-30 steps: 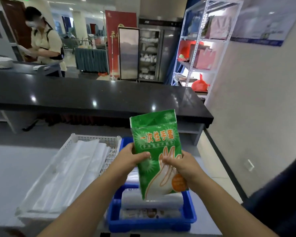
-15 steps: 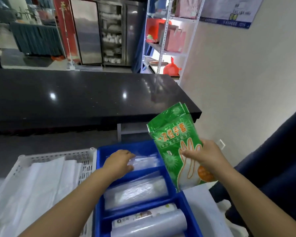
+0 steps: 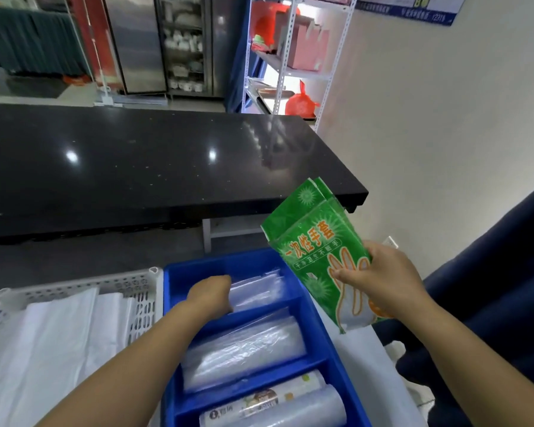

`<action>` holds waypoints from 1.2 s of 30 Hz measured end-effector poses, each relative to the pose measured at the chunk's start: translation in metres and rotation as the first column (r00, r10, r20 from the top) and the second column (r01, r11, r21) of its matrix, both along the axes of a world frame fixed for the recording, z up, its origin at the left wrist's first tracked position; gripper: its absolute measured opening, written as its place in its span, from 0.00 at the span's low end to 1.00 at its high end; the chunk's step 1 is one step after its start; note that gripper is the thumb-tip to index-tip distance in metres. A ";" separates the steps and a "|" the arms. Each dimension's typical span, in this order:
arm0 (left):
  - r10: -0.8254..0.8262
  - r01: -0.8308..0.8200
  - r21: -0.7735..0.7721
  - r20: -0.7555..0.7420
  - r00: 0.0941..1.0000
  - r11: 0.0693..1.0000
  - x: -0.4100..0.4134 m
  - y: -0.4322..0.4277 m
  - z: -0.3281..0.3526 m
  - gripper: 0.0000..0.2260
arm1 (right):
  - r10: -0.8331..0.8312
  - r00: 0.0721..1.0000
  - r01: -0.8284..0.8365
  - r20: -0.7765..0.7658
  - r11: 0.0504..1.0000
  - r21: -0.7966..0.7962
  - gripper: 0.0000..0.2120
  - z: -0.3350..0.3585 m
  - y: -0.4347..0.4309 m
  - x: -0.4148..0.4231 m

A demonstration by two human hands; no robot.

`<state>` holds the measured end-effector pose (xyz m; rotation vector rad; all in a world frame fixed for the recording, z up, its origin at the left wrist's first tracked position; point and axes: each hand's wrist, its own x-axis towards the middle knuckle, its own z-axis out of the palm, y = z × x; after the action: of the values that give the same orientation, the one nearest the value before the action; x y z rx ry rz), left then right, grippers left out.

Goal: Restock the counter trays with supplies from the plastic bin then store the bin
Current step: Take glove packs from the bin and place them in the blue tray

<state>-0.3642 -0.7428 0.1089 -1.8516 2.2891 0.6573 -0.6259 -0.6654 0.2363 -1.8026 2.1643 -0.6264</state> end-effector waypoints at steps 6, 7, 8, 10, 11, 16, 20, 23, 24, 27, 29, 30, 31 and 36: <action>-0.029 0.064 -0.250 0.140 0.990 0.966 0.003 0.017 0.019 0.16 | 0.150 0.986 -0.155 -0.069 0.984 -0.086 0.12 0.013 -0.026 0.015; -0.041 0.107 -0.391 0.174 0.984 0.914 0.003 0.024 0.026 0.17 | 0.179 0.979 -0.189 -0.098 0.976 -0.109 0.13 0.015 -0.031 0.020; -0.056 0.148 -0.484 0.199 0.978 0.862 0.002 0.034 0.035 0.15 | 0.211 0.969 -0.228 -0.127 0.964 -0.134 0.14 0.018 -0.037 0.025; -0.090 0.195 -0.557 0.210 0.973 0.807 0.001 0.055 0.049 0.16 | 0.294 0.939 -0.326 -0.180 0.927 -0.187 0.14 0.020 -0.048 0.039; -0.084 0.183 -0.579 0.193 0.978 0.795 0.000 0.066 0.052 0.16 | 0.347 0.915 -0.386 -0.206 0.900 -0.200 0.14 0.019 -0.053 0.047; -0.052 0.114 -0.541 0.128 0.990 0.833 -0.007 0.109 0.053 0.17 | 0.562 0.724 -0.629 -0.401 0.775 -0.050 0.14 -0.001 -0.085 0.091; -0.050 0.076 -0.530 0.063 0.997 0.845 -0.008 0.131 0.049 0.18 | 0.670 0.586 -0.677 -0.456 0.714 0.179 0.16 -0.032 -0.114 0.116; -0.033 0.042 -0.521 0.026 0.999 0.852 -0.007 0.140 0.050 0.17 | 0.726 0.548 -0.672 -0.415 0.678 0.298 0.16 -0.056 -0.124 0.121; -0.026 0.032 -0.516 0.020 0.999 0.856 -0.007 0.142 0.049 0.16 | 0.735 0.534 -0.674 -0.418 0.669 0.313 0.18 -0.063 -0.126 0.121; -0.011 0.018 -0.501 0.016 1.000 0.865 -0.005 0.146 0.048 0.16 | 0.741 0.500 -0.687 -0.449 0.655 0.316 0.22 -0.073 -0.130 0.121; -0.006 0.016 -0.494 0.021 1.000 0.869 -0.005 0.147 0.048 0.16 | 0.749 0.499 -0.689 -0.436 0.648 0.325 0.21 -0.071 -0.133 0.122; -0.004 0.013 -0.492 0.018 1.000 0.870 -0.006 0.147 0.048 0.16 | 0.755 0.503 -0.689 -0.421 0.644 0.333 0.21 -0.069 -0.135 0.122; 0.002 0.005 -0.491 0.014 1.000 0.871 -0.007 0.148 0.048 0.15 | 0.760 0.509 -0.688 -0.404 0.642 0.339 0.21 -0.067 -0.137 0.123; 0.036 -0.027 -0.479 0.009 0.999 0.877 -0.011 0.146 0.046 0.14 | 0.749 0.484 -0.681 -0.453 0.647 0.343 0.30 -0.069 -0.139 0.128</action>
<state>-0.3750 -0.5966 0.1553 -2.0748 2.5879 0.0636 -0.4975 -0.8044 0.1672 -2.7861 1.3400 0.2859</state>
